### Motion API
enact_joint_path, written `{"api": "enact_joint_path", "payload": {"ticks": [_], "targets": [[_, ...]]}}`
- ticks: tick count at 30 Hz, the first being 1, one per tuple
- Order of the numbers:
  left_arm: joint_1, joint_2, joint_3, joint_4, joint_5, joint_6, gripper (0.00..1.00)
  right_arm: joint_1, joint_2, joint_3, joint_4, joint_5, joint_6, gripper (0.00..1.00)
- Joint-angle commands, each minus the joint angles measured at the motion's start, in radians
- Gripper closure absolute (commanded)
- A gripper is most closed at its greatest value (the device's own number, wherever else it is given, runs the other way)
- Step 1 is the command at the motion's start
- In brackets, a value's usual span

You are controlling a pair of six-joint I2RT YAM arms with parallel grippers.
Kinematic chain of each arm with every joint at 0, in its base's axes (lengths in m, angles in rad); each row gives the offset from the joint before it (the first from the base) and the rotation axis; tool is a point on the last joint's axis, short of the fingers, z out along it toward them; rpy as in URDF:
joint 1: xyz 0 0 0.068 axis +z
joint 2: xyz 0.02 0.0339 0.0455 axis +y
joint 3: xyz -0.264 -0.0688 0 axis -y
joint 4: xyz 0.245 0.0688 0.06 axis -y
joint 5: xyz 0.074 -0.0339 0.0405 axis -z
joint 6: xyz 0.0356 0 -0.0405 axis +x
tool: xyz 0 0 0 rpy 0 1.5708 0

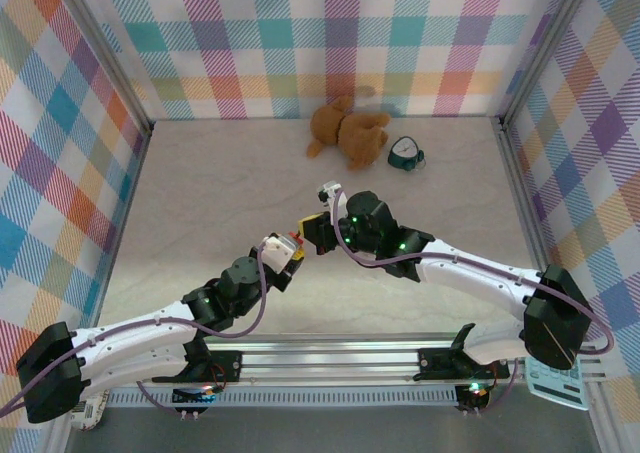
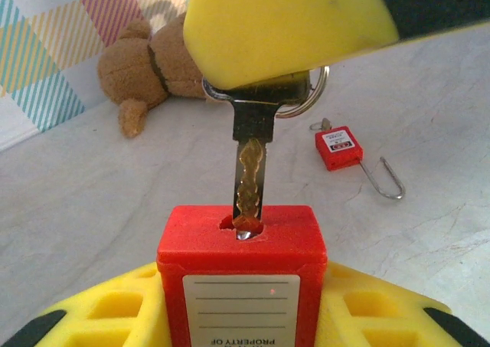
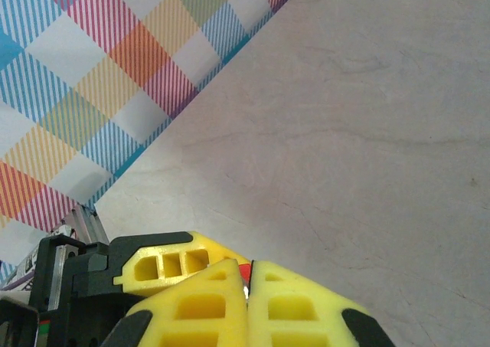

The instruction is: Unlock with the key

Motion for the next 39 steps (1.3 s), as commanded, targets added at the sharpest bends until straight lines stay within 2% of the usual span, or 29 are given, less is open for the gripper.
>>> {"api": "enact_joint_path", "payload": {"ticks": [1,8,22,28,33,39], "targets": [[-0.011,-0.024,0.024,0.052,-0.002,0.021,0.71,0.009,0.020,-0.025,-0.025,-0.013,0.005,0.98],[-0.012,-0.010,0.050,0.037,0.021,0.015,0.71,0.009,0.011,0.003,-0.073,0.027,-0.067,0.98],[-0.012,0.030,0.071,0.160,0.042,0.020,0.72,0.015,0.005,-0.068,-0.055,0.037,0.028,0.98],[-0.012,0.036,0.068,0.210,0.072,0.039,0.72,0.015,-0.011,-0.088,-0.079,0.101,0.041,0.98],[-0.012,0.055,0.079,0.210,0.095,0.053,0.73,0.013,-0.003,-0.087,-0.067,0.071,0.079,0.98],[-0.012,0.087,0.099,0.234,0.096,0.065,0.76,0.018,0.014,-0.099,-0.073,0.074,0.035,0.98]]}}
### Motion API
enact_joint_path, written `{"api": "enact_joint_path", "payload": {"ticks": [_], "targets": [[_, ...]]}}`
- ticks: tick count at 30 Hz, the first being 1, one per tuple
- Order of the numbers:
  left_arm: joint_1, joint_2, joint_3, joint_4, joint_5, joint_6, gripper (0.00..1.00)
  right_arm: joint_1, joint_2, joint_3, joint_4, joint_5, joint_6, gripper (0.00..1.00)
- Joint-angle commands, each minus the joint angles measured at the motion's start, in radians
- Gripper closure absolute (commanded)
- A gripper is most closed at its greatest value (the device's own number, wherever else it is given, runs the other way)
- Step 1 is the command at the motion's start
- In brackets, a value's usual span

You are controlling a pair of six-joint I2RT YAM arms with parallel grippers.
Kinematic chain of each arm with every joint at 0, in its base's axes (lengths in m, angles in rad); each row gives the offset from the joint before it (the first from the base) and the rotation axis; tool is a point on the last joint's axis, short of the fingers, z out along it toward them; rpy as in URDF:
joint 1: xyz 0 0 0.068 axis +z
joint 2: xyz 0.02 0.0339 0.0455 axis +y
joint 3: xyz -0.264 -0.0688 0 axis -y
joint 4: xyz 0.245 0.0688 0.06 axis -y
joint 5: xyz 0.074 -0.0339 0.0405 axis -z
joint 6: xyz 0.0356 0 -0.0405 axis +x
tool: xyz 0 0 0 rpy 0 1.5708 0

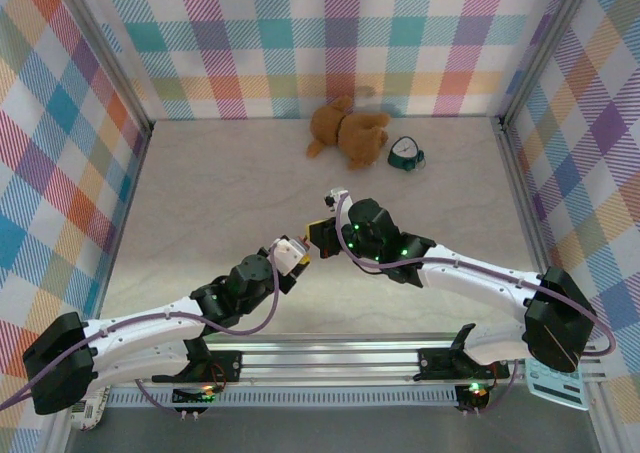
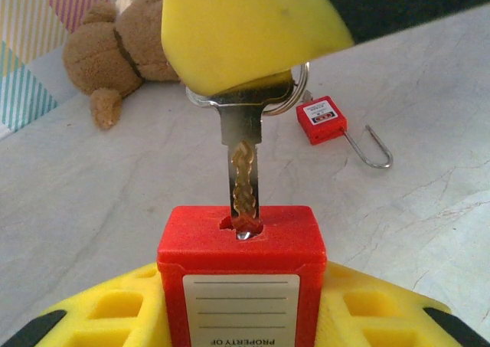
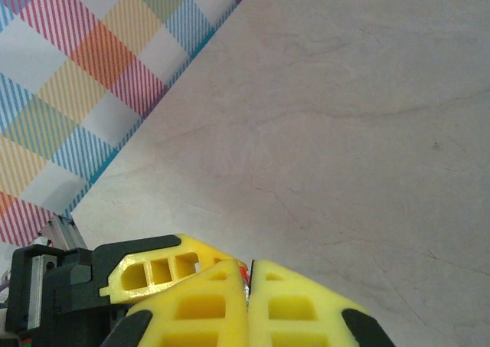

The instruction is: Unlock with the key

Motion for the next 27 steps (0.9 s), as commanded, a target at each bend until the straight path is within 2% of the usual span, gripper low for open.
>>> {"api": "enact_joint_path", "payload": {"ticks": [1,8,16,21,27], "targets": [[-0.012,0.003,0.086,0.228,0.036,0.013,0.76,0.012,0.040,-0.033,-0.077,-0.002,-0.031,0.98],[-0.008,0.046,0.099,0.290,0.028,-0.016,0.76,0.014,0.065,-0.039,-0.060,-0.015,-0.025,0.98],[0.011,-0.010,0.065,0.334,0.027,-0.050,0.76,0.013,0.083,-0.072,-0.019,-0.005,-0.016,0.98],[0.012,-0.044,0.040,0.324,0.033,-0.041,0.76,0.013,0.124,-0.025,-0.070,0.042,0.016,0.99],[0.013,-0.086,0.023,0.316,0.033,-0.028,0.77,0.030,0.144,-0.013,-0.034,0.037,0.028,0.99]]}}
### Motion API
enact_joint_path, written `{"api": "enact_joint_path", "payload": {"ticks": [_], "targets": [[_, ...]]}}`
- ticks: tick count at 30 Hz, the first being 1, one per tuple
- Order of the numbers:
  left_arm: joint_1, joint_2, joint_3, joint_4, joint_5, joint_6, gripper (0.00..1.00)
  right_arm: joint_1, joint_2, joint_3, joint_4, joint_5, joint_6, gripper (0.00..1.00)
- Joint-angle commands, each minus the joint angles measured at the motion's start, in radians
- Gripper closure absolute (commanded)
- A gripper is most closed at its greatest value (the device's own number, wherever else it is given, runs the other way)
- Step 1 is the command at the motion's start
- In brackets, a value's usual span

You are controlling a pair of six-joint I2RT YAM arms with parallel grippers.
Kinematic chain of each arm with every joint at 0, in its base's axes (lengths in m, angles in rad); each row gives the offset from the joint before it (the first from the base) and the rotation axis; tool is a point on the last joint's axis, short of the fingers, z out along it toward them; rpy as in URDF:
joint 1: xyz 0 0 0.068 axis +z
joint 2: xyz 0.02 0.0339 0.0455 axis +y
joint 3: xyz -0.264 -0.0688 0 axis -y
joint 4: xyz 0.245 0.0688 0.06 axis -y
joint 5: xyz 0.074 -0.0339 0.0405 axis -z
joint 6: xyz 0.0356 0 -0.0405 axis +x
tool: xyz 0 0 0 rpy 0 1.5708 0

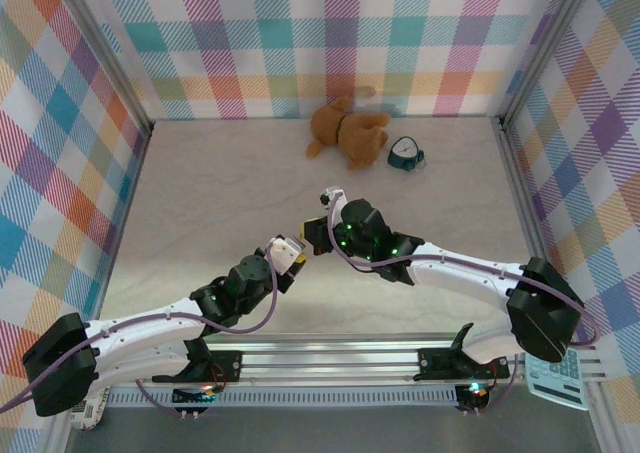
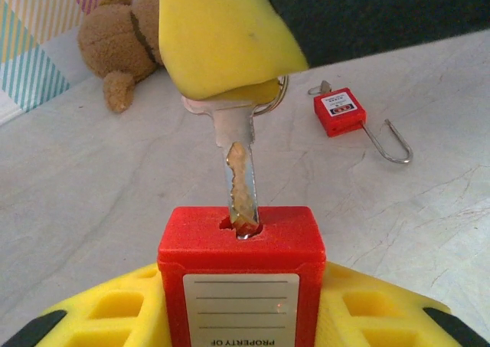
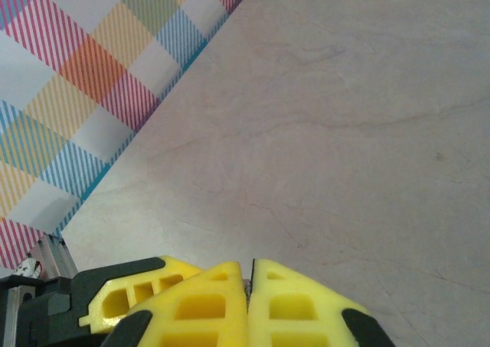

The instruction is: Unlock with the key

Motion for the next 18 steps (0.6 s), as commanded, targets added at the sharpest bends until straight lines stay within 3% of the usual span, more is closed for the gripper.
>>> {"api": "enact_joint_path", "payload": {"ticks": [1,9,18], "targets": [[-0.008,-0.076,0.049,0.300,0.053,0.008,0.77,0.028,0.065,-0.015,-0.133,0.001,-0.002,0.99],[-0.003,-0.097,0.061,0.300,0.048,0.007,0.77,0.065,0.081,-0.055,-0.074,-0.007,-0.081,0.98],[0.020,-0.098,0.073,0.327,0.021,0.003,0.79,0.073,0.042,-0.099,-0.101,0.034,-0.047,0.99]]}}
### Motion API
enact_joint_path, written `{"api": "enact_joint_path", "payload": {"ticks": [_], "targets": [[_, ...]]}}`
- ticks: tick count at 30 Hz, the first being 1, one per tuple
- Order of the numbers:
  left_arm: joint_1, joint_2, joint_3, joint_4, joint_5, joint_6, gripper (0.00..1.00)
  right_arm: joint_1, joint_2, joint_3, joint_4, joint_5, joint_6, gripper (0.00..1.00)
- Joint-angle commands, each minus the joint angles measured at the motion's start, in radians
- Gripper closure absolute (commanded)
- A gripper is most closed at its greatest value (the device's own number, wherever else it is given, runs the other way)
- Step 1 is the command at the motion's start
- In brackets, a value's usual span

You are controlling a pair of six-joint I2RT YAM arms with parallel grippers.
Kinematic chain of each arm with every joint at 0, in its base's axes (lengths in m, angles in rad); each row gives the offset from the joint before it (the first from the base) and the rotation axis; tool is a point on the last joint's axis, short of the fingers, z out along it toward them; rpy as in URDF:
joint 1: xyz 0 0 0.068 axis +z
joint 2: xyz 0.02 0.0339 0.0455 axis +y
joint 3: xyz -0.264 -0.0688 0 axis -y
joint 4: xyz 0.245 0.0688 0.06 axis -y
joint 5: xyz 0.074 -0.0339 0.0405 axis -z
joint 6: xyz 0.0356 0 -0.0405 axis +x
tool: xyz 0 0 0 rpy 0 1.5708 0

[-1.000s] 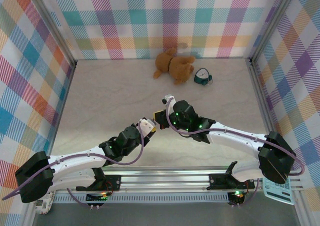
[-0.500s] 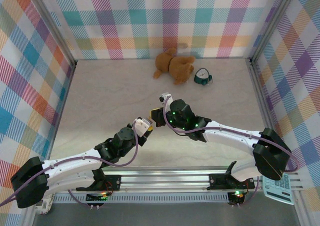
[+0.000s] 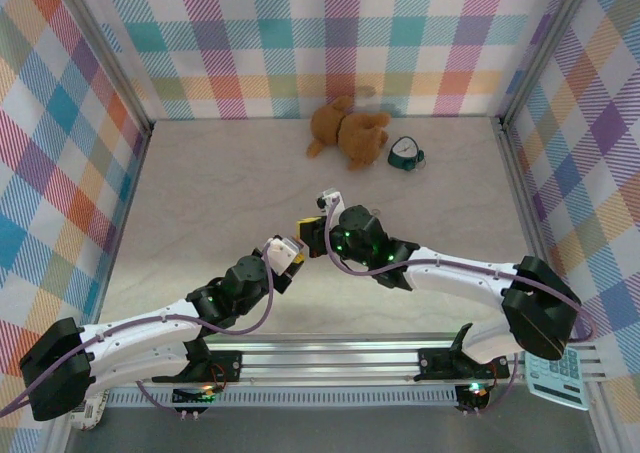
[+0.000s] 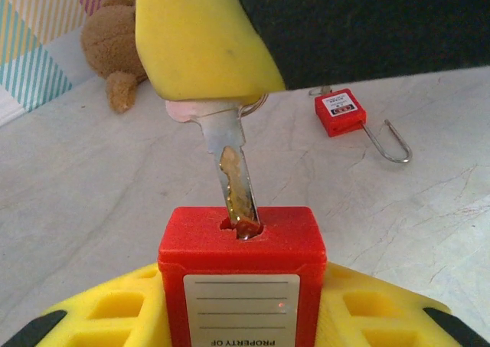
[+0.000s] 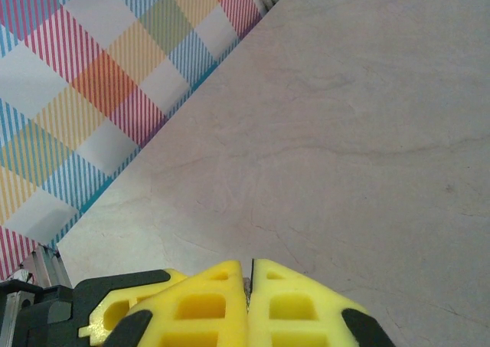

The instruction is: Unlock with the key

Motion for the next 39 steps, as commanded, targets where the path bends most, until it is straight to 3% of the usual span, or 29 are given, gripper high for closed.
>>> {"api": "enact_joint_path", "payload": {"ticks": [1,6,15,26,39], "targets": [[0.009,-0.063,0.075,0.351,0.010,0.005,0.79,0.034,0.027,-0.063,-0.220,-0.014,-0.002,1.00],[0.011,-0.074,0.082,0.323,0.023,0.005,0.79,0.038,-0.018,-0.082,-0.248,0.046,0.004,1.00],[0.012,-0.060,0.097,0.304,0.023,0.023,0.79,0.058,-0.032,-0.071,-0.280,-0.032,-0.012,1.00],[0.033,-0.050,0.087,0.365,0.014,0.000,0.80,0.075,-0.044,-0.110,-0.263,-0.040,-0.001,1.00],[0.041,-0.062,0.086,0.374,0.046,-0.009,0.80,0.076,0.023,-0.080,-0.265,-0.111,-0.007,1.00]]}}
